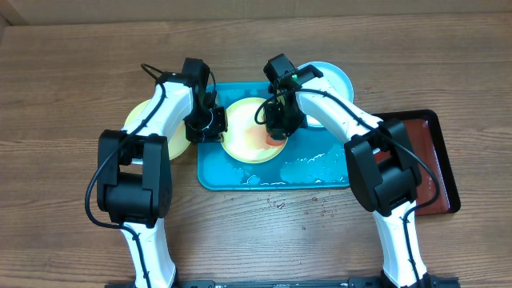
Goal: Clean dirty plates on tray and stack at the side
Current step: 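Scrub the second yellow plate with the sponge while the left gripper holds it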
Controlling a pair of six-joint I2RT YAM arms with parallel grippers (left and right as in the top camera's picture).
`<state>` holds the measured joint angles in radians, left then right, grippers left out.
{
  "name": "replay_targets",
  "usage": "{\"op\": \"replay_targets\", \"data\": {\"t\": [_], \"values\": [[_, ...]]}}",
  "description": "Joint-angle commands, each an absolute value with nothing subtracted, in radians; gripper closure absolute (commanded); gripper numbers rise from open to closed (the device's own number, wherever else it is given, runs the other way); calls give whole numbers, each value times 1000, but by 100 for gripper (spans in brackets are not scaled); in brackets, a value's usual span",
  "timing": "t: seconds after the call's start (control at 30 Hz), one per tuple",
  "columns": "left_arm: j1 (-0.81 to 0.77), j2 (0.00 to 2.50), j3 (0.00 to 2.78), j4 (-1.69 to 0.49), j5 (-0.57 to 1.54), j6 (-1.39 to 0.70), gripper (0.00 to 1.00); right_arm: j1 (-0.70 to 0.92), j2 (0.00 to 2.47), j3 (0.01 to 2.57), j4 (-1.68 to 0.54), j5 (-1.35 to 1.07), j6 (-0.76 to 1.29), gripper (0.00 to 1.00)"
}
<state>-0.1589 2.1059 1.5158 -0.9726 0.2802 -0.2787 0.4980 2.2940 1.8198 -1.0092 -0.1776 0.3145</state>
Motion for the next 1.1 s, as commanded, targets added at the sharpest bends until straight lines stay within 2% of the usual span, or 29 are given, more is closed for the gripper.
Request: {"op": "replay_targets", "data": {"t": [0.0,0.2,0.4,0.57,0.77,0.93,1.07], "values": [[-157,2109,1510,-981,282,-277,96,510,2308,1828,-973,-317,290,96],[-157,2109,1510,-982,282,-277,96,563,2308,1828,-1043,-384,283,96],[-157,2109,1510,-984,282,-276,96,556,2308,1828,-1154,-120,285,96],[-157,2109,1510,-992,281,-273,96,515,2308,1829,-1164,36,316,96],[-157,2109,1510,-995,282,-272,96,500,2308,1828,-1018,38,317,96],[-157,2109,1510,-995,282,-269,96,534,2308,1819,-812,-129,315,96],[-157,2109,1510,-998,282,-269,96,584,2314,1818,-745,-205,342,96]]}}
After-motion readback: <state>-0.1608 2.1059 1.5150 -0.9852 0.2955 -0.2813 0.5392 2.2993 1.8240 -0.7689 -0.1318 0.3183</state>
